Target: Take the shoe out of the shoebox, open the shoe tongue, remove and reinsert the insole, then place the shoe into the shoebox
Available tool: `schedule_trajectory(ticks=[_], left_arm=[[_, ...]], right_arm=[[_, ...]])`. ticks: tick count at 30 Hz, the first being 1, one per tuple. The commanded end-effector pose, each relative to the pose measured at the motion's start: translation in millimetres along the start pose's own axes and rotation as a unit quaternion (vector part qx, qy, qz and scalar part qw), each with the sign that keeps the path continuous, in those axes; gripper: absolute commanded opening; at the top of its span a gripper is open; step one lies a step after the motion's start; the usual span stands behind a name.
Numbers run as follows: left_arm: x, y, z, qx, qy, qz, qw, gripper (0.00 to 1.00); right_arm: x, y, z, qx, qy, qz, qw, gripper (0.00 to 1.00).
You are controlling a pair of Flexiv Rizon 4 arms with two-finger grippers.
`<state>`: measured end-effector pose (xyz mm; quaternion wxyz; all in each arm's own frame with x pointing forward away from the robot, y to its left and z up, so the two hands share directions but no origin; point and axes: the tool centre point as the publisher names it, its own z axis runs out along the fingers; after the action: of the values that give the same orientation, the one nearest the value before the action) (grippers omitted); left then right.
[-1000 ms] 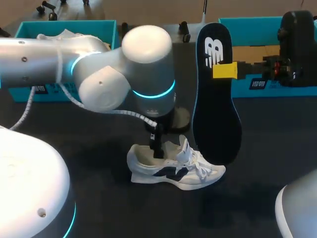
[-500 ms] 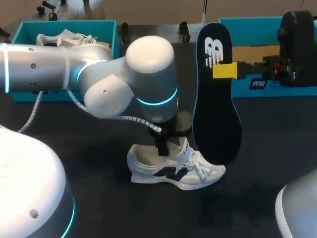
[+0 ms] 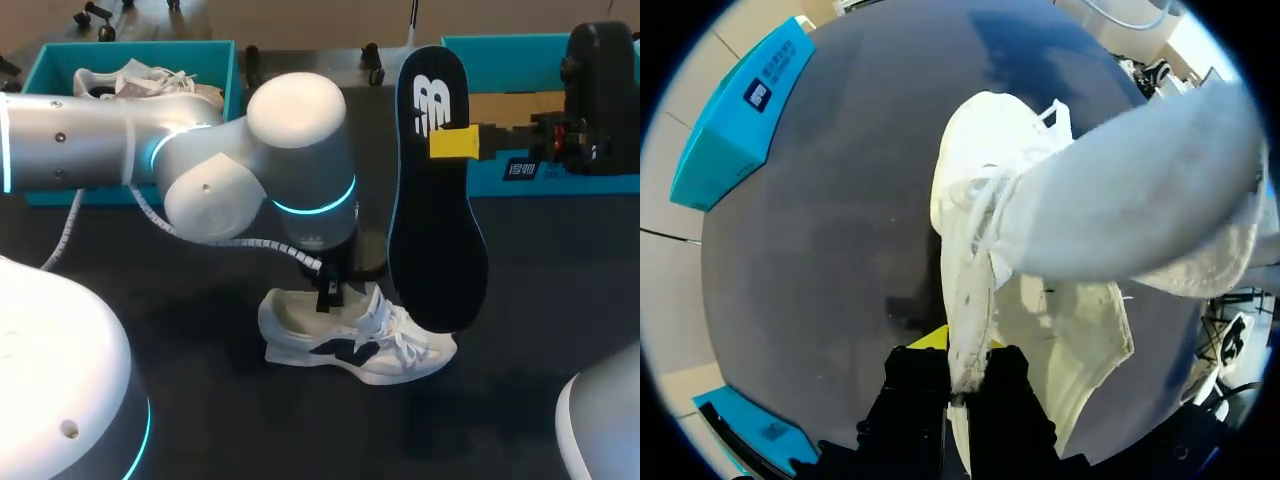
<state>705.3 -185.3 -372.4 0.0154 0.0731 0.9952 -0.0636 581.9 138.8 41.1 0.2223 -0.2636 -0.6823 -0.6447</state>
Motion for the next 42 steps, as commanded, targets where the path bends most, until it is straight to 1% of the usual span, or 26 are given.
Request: schedule_trajectory(ticks=[1,6,9,10,12,17,19,20,22,23,25,26,38,39,40,41,42], left_arm=[[4.7,10.1,-20.7,0.007,0.001,0.018,1.000,0.00],[16.0,12.7,-42.8,-0.003,-0.024,0.091,0.996,0.00],[22.6,15.2,-56.1,-0.007,-0.050,0.161,0.986,0.00],[24.8,16.2,-61.0,-0.001,-0.051,0.188,0.981,0.00],[27.3,18.0,-70.4,-0.005,-0.064,0.226,0.972,0.00],[28.9,23.8,-91.4,0.019,-0.073,0.301,0.951,0.00],[27.1,26.4,-95.4,0.029,-0.077,0.326,0.942,0.00],[26.1,27.0,-96.0,0.029,-0.079,0.330,0.940,0.00],[23.8,30.3,-97.0,0.039,-0.087,0.367,0.925,0.00],[22.2,31.3,-96.6,0.041,-0.082,0.386,0.918,0.00],[24.3,36.0,-93.6,0.035,-0.061,0.469,0.880,0.00],[22.2,35.6,-91.6,0.037,-0.064,0.459,0.885,0.00],[22.2,35.6,-91.6,0.037,-0.064,0.459,0.885,0.00],[23.7,34.3,-90.2,0.041,-0.065,0.489,0.869,0.00],[24.5,33.9,-89.3,0.041,-0.071,0.500,0.862,0.00],[23.5,32.8,-87.3,0.047,-0.068,0.522,0.849,0.00],[24.5,32.1,-85.8,0.063,-0.069,0.553,0.828,0.00]], right_arm=[[-2.6,2.1,3.7,0.002,0.001,0.000,1.000,0.00],[-2.6,2.1,3.7,0.002,0.001,0.000,1.000,0.00],[-2.6,2.1,3.7,0.002,0.001,0.000,1.000,0.00],[-2.6,2.1,3.7,0.002,0.001,0.000,1.000,0.00],[-2.6,2.1,3.7,0.002,0.001,0.000,1.000,0.00],[-2.6,2.1,3.7,0.002,0.001,0.000,1.000,0.00],[-2.6,2.1,3.7,0.002,0.001,0.000,1.000,0.00],[-2.6,2.1,3.7,0.002,0.001,0.000,1.000,0.00],[-2.6,2.1,3.7,0.002,0.001,0.000,1.000,0.00],[-2.6,2.1,3.7,0.002,0.001,0.000,1.000,0.00],[-2.6,2.1,3.7,0.002,0.001,0.000,1.000,0.00],[-2.6,2.1,3.7,0.002,0.001,0.000,1.000,0.00],[-2.6,2.1,3.7,0.002,0.001,0.000,1.000,0.00],[-2.6,2.1,3.7,0.002,0.001,0.000,1.000,0.00],[-2.6,2.1,3.7,0.002,0.001,0.000,1.000,0.00],[-2.6,2.1,3.7,0.002,0.001,0.000,1.000,0.00],[-2.6,2.1,3.7,0.002,0.001,0.000,1.000,0.00]])
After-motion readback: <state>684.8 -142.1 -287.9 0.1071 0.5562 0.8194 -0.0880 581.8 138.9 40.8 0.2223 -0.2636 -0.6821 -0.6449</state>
